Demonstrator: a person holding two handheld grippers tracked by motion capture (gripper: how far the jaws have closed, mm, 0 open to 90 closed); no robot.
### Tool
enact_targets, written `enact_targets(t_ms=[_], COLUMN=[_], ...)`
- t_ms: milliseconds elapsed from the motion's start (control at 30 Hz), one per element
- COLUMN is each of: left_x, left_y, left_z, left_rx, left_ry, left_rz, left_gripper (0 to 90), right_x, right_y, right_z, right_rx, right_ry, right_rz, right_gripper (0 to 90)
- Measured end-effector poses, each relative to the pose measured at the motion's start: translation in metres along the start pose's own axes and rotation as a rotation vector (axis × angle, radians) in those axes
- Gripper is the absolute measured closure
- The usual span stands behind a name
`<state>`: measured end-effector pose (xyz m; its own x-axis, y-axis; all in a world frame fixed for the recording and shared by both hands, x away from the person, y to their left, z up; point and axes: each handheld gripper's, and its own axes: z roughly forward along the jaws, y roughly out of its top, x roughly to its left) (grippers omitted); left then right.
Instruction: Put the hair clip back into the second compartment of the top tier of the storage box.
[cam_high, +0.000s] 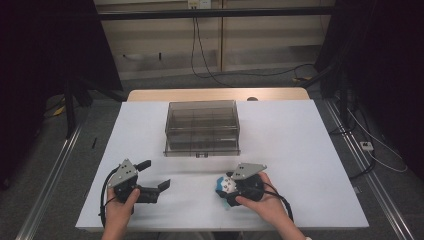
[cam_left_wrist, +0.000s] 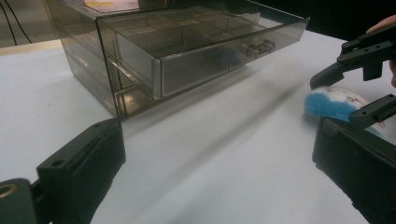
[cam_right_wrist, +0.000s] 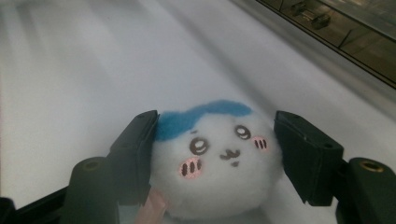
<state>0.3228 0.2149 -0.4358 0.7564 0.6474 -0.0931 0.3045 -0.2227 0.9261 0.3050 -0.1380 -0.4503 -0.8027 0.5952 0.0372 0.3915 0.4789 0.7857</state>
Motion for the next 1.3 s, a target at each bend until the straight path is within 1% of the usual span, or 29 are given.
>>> enact_targets(t_ms=[133,233,267,300,333,400,500,767,933,1000,1033,1067,1167,1300], left_x=[0.0,0.0,0.001,0.001,0.0,0.0,0.0,0.0,0.0,0.001,0.0,0.001,0.001,0.0], left_y=[0.0,0.0,0.0,0.0,0.0,0.0,0.0,0.0,0.0,0.0,0.0,0.001,0.001,0.0], left_z=[0.0,0.0,0.0,0.0,0.0,0.0,0.0,0.0,0.0,0.0,0.0,0.0,0.0,0.0], left_rx=[0.004,0.006,0.008,0.008,0.006,0.007,0.009,0.011,0.014,0.015,0.014,0.016,0.018,0.019], left_ry=[-0.002,-0.002,-0.001,-0.001,-0.002,-0.001,0.001,0.0,0.001,0.002,0.0,0.003,0.003,0.0], left_rz=[0.01,0.002,0.014,0.012,0.0,0.0,0.002,0.005,0.016,0.021,0.013,0.022,0.023,0.014], left_gripper=[2.7,2.7,2.6,2.7,2.7,2.7,2.6,2.7,2.7,2.7,2.6,2.7,2.7,2.7], right_x=[0.001,0.003,0.003,0.003,0.003,0.003,0.0,-0.005,-0.007,-0.008,-0.008,-0.009,-0.009,-0.01], right_y=[0.003,0.005,0.006,0.008,0.009,0.012,0.019,0.027,0.031,0.033,0.034,0.035,0.039,0.044], right_z=[0.003,0.004,0.004,0.004,0.003,0.001,-0.003,-0.007,-0.008,-0.009,-0.01,-0.011,-0.013,-0.015], right_rx=[-0.002,-0.001,-0.003,-0.005,-0.008,-0.012,-0.021,-0.029,-0.024,-0.031,-0.032,-0.031,-0.031,-0.035], right_ry=[0.006,0.011,0.013,0.014,0.018,0.02,0.029,0.043,0.048,0.054,0.056,0.054,0.053,0.056], right_rz=[0.001,-0.004,-0.007,-0.009,-0.008,-0.011,-0.007,-0.001,-0.002,0.003,0.006,0.003,-0.002,-0.004], right_gripper=[32.5,32.4,32.5,32.5,32.5,32.6,32.7,33.0,33.1,33.1,33.1,33.1,33.1,33.2])
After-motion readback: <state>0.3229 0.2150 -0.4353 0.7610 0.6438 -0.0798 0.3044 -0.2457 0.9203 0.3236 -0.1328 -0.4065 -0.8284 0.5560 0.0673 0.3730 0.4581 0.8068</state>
